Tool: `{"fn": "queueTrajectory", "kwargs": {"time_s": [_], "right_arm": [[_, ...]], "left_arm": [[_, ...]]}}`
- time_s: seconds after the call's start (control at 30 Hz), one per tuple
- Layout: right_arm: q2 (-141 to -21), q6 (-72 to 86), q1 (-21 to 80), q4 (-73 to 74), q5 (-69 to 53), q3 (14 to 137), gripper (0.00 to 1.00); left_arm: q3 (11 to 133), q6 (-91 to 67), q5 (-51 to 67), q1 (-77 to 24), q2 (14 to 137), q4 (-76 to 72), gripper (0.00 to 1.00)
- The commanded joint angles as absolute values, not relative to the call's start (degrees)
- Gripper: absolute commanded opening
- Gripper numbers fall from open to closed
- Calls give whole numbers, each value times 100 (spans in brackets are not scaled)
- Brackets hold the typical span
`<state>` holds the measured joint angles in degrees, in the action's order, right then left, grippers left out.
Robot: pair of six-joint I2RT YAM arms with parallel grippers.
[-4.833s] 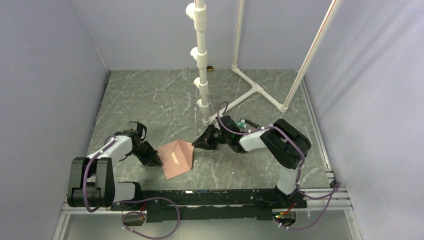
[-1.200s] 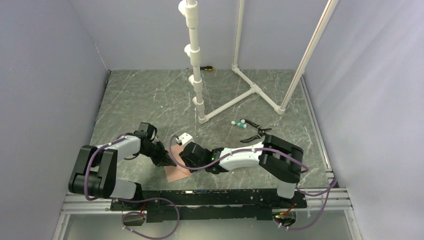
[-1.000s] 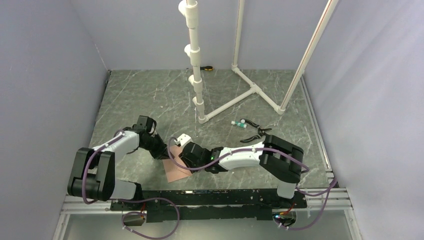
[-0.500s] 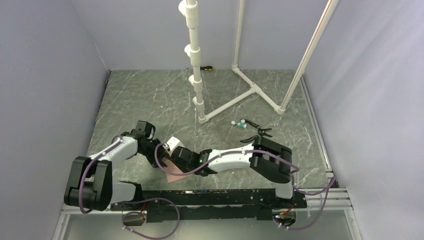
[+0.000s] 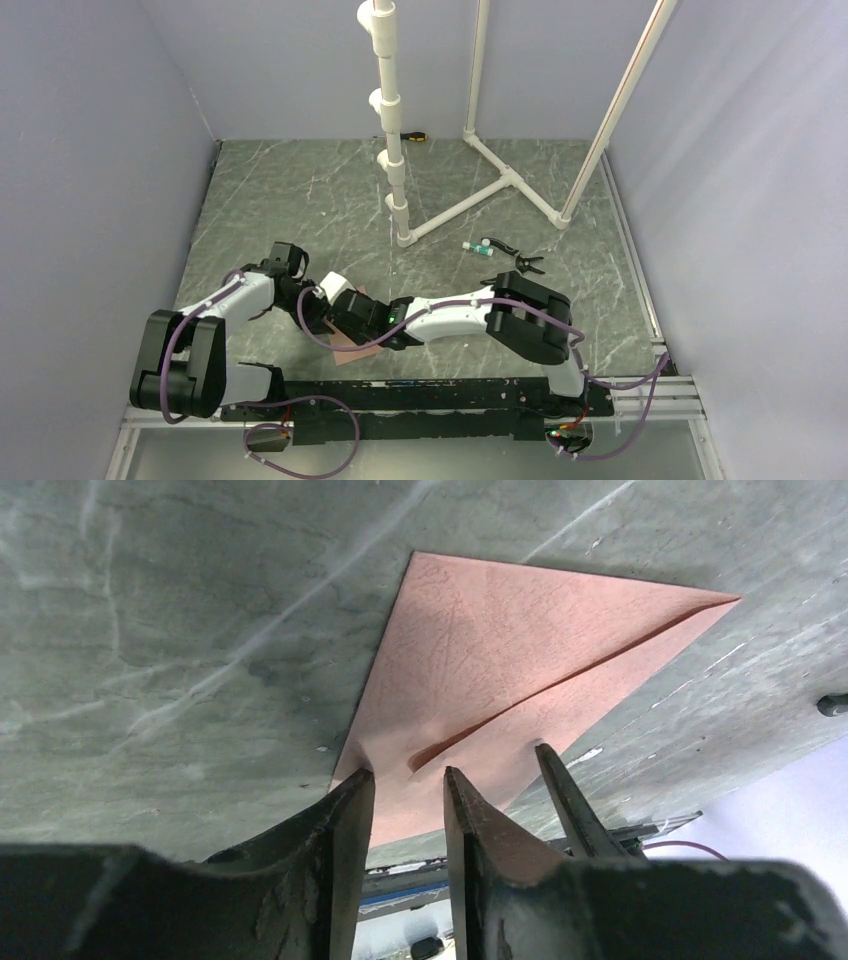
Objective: Place the letter into the envelope and seal it
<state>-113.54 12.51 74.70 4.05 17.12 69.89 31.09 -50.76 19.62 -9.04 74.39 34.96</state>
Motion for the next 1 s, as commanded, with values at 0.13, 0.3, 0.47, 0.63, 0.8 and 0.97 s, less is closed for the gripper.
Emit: {"fn": "queueTrajectory", "kwargs": {"time_s": [0.13, 0.3, 0.47, 0.63, 0.8, 0.97], "right_arm": [[-11957, 1474, 7456, 310, 1226, 7086, 35], [-12147, 1543, 7453, 357, 1228, 7058, 31], [-12202, 1605, 7453, 326, 1226, 6946, 24], [-12003, 1695, 7453, 264, 1320, 6637, 20], [-11544, 1696, 7454, 168, 1319, 6242, 18], [-11372, 1641, 7453, 108, 1313, 6153, 19]], "left_arm": [[2835, -5113, 1490, -976, 7684, 3416, 20], [2850, -5157, 1498, -976, 7723, 3385, 8], [2807, -5192, 1568, -976, 7759, 3347, 3], [2850, -5195, 1574, -976, 7802, 3348, 3], [2873, -5177, 1571, -976, 7855, 3332, 3], [2874, -5177, 1564, -976, 7857, 3327, 3]]}}
